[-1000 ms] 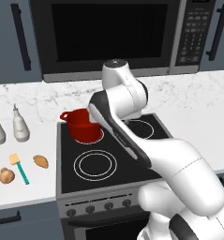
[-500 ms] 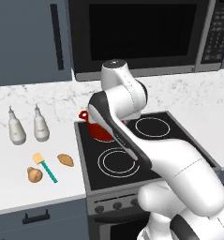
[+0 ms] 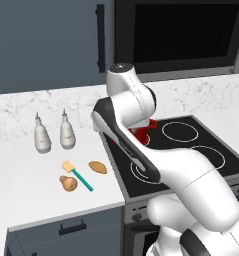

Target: Put the potato and squash in the pot. Retrieve the spatula and lightly stir the vegetables in the pot.

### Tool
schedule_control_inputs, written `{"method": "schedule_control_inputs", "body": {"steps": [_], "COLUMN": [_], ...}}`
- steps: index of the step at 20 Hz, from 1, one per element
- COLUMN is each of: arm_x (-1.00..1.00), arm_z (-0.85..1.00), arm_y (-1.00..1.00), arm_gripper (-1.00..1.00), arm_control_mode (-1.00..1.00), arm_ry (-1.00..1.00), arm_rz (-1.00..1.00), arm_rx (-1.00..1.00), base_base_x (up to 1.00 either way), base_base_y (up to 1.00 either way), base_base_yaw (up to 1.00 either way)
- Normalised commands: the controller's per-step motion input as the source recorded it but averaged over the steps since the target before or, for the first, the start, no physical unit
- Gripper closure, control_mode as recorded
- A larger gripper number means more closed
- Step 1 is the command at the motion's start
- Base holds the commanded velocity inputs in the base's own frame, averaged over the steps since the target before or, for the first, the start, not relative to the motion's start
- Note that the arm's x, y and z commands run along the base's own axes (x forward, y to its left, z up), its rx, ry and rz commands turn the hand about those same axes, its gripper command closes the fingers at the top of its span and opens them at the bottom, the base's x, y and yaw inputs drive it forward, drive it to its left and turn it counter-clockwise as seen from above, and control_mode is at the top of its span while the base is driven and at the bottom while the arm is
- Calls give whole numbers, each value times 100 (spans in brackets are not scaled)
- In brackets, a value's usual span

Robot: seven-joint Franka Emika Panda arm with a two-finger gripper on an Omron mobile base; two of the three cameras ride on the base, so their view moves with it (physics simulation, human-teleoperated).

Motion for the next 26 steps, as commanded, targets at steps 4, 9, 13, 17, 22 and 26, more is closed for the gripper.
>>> {"method": "schedule_control_inputs", "body": {"steps": [4,9,13,17,22,26], "arm_x": [2,0,0,2,20,41], "arm_z": [0,-20,-74,-78,-77,-70], "arm_y": [-3,-41,-15,0,13,28], "arm_gripper": [-100,-100,-100,-100,-100,-100], "arm_control_mode": [-100,-100,-100,-100,-100,-100], "arm_ry": [0,9,17,9,5,5], "arm_rz": [0,4,17,24,26,20], "arm_rx": [7,22,10,-1,-14,-17], "base_base_x": [0,0,0,0,0,0], "base_base_y": [9,0,0,0,0,0], "base_base_yaw": [-2,0,0,0,0,0]}}
